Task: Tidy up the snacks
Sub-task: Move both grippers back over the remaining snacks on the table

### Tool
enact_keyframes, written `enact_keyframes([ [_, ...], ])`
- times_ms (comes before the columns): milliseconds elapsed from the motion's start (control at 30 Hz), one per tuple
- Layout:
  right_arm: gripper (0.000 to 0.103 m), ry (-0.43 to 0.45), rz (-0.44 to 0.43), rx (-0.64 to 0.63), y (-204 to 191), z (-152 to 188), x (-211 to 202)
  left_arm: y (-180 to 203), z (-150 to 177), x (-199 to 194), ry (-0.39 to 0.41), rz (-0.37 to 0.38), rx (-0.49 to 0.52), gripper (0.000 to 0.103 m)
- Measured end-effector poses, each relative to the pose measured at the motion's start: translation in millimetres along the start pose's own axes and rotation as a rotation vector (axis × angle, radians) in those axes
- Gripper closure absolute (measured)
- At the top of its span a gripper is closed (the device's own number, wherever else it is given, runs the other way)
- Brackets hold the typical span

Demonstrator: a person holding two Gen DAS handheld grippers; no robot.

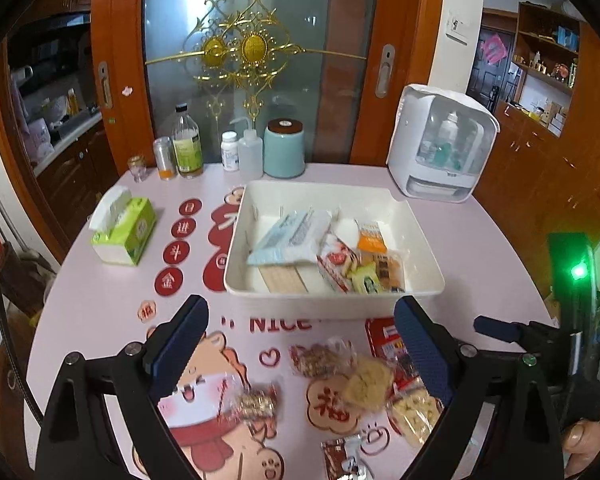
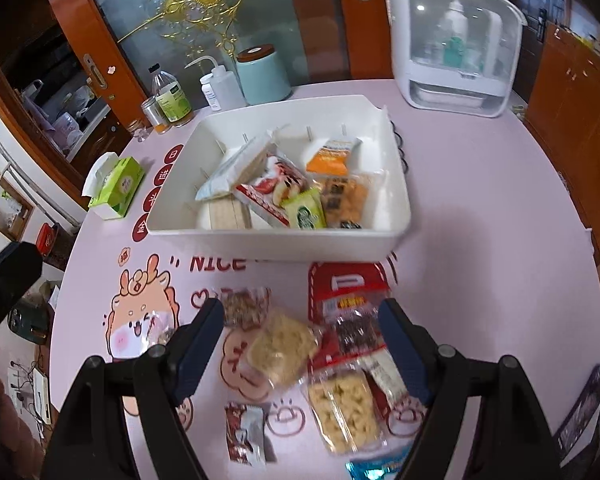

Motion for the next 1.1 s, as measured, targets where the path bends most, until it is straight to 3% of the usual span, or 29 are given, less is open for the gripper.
enact_keyframes([
  [433, 0.023, 0.016, 0.075, -0.005, 38.6, 71.7, -29.8, 4.3, 64.2, 3.9, -0.110, 0.045, 0.061, 0.009],
  [733, 0.023, -0.086, 0.063, 0.038, 59.8, 124.4, -4.2, 23.6, 103.7, 36.8, -0.231, 0.074, 0.137, 0.009],
  [1100, 0.023, -0.186, 0.020, -0.015, 50.9, 136.4, 45.5, 46.1, 119.5, 87.0, -0.362, 0.104, 0.180, 0.009],
])
Point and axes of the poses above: each gripper's, at about its wrist camera, not at the fingertips, and x roughly the way its jaws point, y to its right, z to its underside, the point moved 6 cm from there along x, roughly the way its jaws point, and after that the axes turned 5 degrees about -y, right-handed, at the moved point
